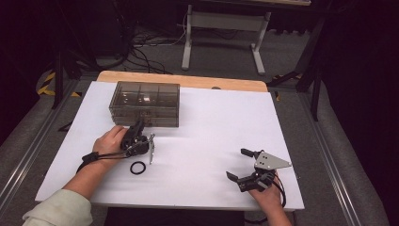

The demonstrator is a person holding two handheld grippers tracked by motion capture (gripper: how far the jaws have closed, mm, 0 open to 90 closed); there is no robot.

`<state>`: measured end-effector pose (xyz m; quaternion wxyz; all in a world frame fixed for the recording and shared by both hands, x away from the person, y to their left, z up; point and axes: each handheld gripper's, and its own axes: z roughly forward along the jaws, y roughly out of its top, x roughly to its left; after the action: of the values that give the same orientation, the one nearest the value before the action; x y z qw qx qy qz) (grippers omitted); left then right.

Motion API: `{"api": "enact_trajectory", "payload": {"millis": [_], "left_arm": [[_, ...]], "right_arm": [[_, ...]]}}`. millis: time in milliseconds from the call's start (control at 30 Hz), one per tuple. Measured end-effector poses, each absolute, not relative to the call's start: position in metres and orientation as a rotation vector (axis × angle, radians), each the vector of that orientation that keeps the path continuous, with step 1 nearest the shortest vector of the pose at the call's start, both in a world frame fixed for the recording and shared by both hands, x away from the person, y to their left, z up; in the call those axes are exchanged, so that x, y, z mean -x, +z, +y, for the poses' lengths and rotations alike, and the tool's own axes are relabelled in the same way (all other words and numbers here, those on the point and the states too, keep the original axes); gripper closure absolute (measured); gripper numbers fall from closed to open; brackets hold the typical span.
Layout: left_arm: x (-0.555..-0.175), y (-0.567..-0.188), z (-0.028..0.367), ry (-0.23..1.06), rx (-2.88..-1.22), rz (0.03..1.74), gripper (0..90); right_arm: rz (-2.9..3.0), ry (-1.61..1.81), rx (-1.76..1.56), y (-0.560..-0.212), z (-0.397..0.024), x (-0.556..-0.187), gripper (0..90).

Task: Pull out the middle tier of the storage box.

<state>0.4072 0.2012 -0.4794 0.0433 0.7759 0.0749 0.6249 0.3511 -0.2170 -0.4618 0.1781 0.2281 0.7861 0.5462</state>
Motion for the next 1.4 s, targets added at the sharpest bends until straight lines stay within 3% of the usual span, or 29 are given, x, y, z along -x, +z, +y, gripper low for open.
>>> {"api": "enact_trajectory", "payload": {"millis": [900,1167,1400], "left_arm": [[-0.392,-0.475,0.207,1.818,-2.413,0.163,78.9],[-0.389,-0.471,0.209,1.749,-2.422,0.139,69.4],[-0.384,-0.468,0.211,1.719,-2.421,0.093,69.1]], "right_arm": [[2.225,1.544,-0.646,-0.462,-0.217,-0.351,0.0],[2.224,1.544,-0.647,-0.462,-0.217,-0.351,0.0],[2.224,1.544,-0.648,-0.462,-0.217,-0.351,0.0]]}}
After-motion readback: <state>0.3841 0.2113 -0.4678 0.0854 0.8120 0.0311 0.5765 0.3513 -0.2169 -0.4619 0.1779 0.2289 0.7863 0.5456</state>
